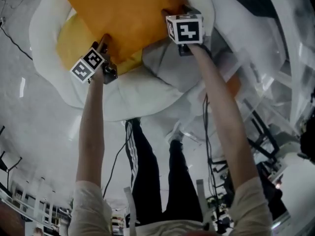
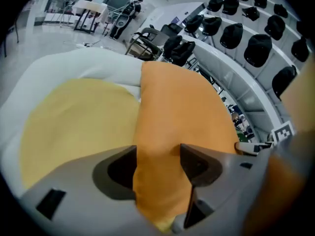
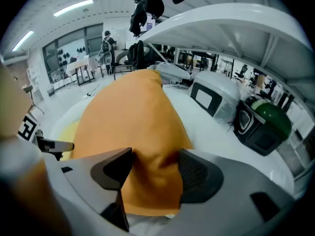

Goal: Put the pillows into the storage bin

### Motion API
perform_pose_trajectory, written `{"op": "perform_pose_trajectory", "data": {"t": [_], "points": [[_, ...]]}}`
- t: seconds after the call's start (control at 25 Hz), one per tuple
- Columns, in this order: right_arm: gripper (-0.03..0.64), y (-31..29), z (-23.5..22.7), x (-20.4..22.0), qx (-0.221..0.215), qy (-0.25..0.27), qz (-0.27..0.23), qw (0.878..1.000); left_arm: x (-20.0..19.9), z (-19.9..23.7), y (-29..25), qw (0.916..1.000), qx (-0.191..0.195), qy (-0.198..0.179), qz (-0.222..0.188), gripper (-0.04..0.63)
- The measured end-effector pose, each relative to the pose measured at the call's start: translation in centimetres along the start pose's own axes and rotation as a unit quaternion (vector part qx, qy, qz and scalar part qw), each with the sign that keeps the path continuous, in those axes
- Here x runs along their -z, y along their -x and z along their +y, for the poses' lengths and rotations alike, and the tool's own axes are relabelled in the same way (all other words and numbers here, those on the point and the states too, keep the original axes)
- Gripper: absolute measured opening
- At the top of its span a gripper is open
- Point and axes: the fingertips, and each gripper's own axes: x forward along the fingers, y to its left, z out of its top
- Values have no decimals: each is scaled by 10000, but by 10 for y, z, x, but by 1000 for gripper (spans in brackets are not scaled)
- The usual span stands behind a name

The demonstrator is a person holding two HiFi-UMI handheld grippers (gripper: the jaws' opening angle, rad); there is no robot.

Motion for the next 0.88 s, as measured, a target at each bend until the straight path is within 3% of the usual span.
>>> {"op": "perform_pose_trajectory", "data": {"t": [0.04,0.08,0.2,0.28,0.44,0.72,0.88], "points": [[290,-4,1,6,-42,-137,42,9999,1,-5,-5,9999,1,-109,41,280],[262,-8,4,11,-72,-297,110,9995,3,-8,-9,9998,22,-155,97,237],[103,-12,19,14,-150,-359,405,9984,5,-7,-11,9998,54,38,213,53],[35,-5,29,8,-199,-240,522,9982,-1,-7,-6,9998,-77,47,149,16],[18,24,35,2,-417,-295,452,9977,-18,-16,19,9991,-263,207,-245,11],[14,94,43,-32,-674,-302,-252,9969,-55,-58,92,9944,-61,273,-1018,10],[14,158,44,-39,-684,-259,-594,9955,-44,-80,129,9944,95,283,-1012,10]]}}
